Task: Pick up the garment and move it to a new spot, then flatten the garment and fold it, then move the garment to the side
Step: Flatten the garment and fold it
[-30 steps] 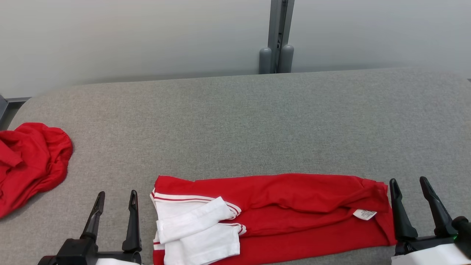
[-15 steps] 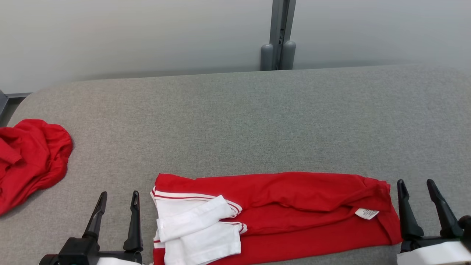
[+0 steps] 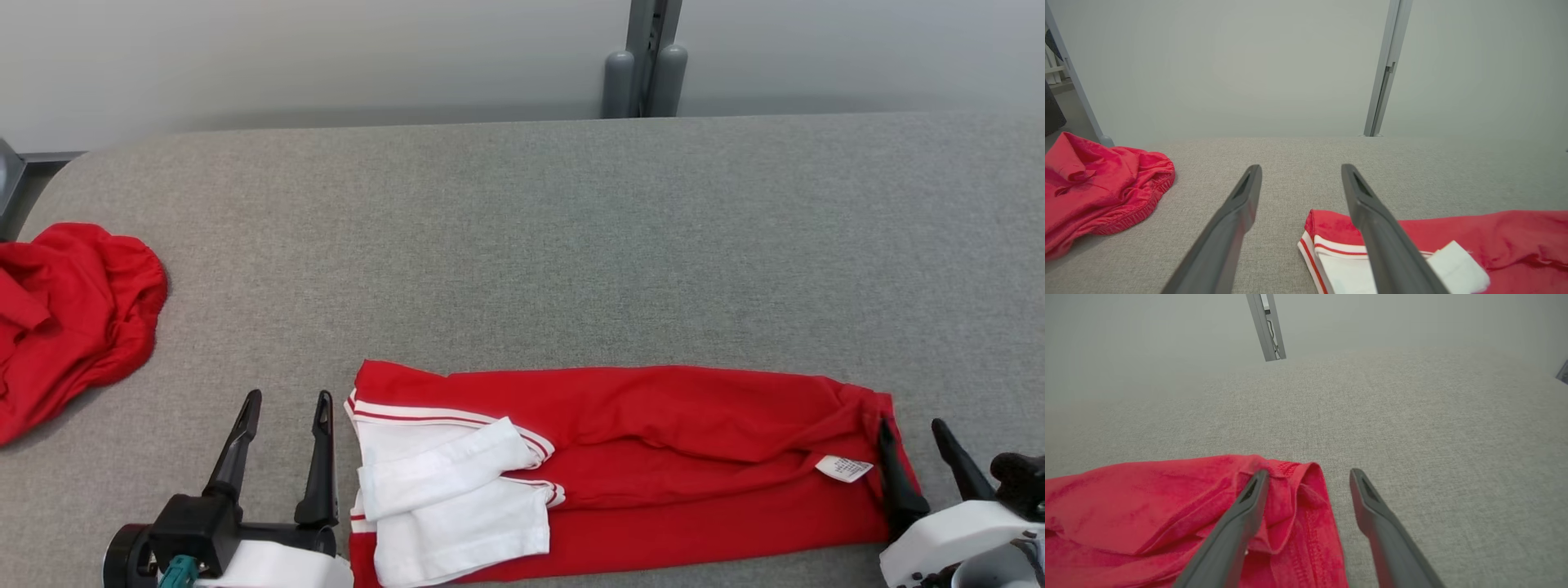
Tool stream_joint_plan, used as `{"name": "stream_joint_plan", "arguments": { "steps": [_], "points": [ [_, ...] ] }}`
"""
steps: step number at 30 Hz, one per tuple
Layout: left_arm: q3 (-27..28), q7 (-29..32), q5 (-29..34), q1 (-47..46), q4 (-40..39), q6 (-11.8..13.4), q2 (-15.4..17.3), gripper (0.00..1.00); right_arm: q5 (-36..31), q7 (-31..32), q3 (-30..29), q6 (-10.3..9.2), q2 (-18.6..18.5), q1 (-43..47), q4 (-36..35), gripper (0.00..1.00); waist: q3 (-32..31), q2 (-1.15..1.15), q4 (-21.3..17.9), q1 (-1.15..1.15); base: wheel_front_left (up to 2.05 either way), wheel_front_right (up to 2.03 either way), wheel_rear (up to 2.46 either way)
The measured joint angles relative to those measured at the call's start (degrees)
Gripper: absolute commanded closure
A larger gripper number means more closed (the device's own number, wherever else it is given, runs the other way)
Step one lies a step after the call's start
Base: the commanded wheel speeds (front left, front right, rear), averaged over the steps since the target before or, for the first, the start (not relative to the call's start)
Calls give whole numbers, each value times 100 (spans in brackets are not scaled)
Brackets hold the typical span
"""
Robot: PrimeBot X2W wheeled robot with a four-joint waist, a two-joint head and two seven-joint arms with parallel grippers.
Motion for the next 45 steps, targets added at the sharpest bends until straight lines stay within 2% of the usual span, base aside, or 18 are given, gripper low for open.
{"name": "stream_joint_plan", "arguments": {
  "steps": [7,13,14,15,17,27,37,41,45],
  "points": [
    [68,0,64,-85,55,-101,-105,0,483,346,437,0,-40,-23,559,0,139,0,64,0,0,0,0],
    [132,0,101,-176,89,-160,-143,0,753,368,636,0,-99,-147,795,0,213,0,45,0,0,0,0],
    [140,0,124,-185,91,-193,-156,0,837,376,676,1,-104,-177,851,10,223,0,44,0,0,0,0],
    [152,0,134,-186,100,-205,-162,0,876,388,715,1,-122,-205,880,52,230,0,42,0,0,0,0],
    [175,0,168,-189,113,-226,-174,0,976,400,806,0,-167,-271,973,100,241,0,41,0,0,0,0],
    [307,0,256,-196,154,-310,-250,0,1397,151,966,49,-355,-416,1182,100,236,0,13,0,0,0,0],
    [382,0,353,-188,154,-360,-314,0,1606,-25,361,15,-956,-379,1365,100,214,0,-86,0,0,0,0],
    [400,0,372,-182,169,-396,-328,0,1535,35,366,1,-953,-365,1092,100,173,0,-130,0,0,0,0],
    [425,-1,380,-133,190,-402,-346,0,1371,310,469,0,-870,-207,352,100,67,0,-164,0,0,0,0]
  ]
}}
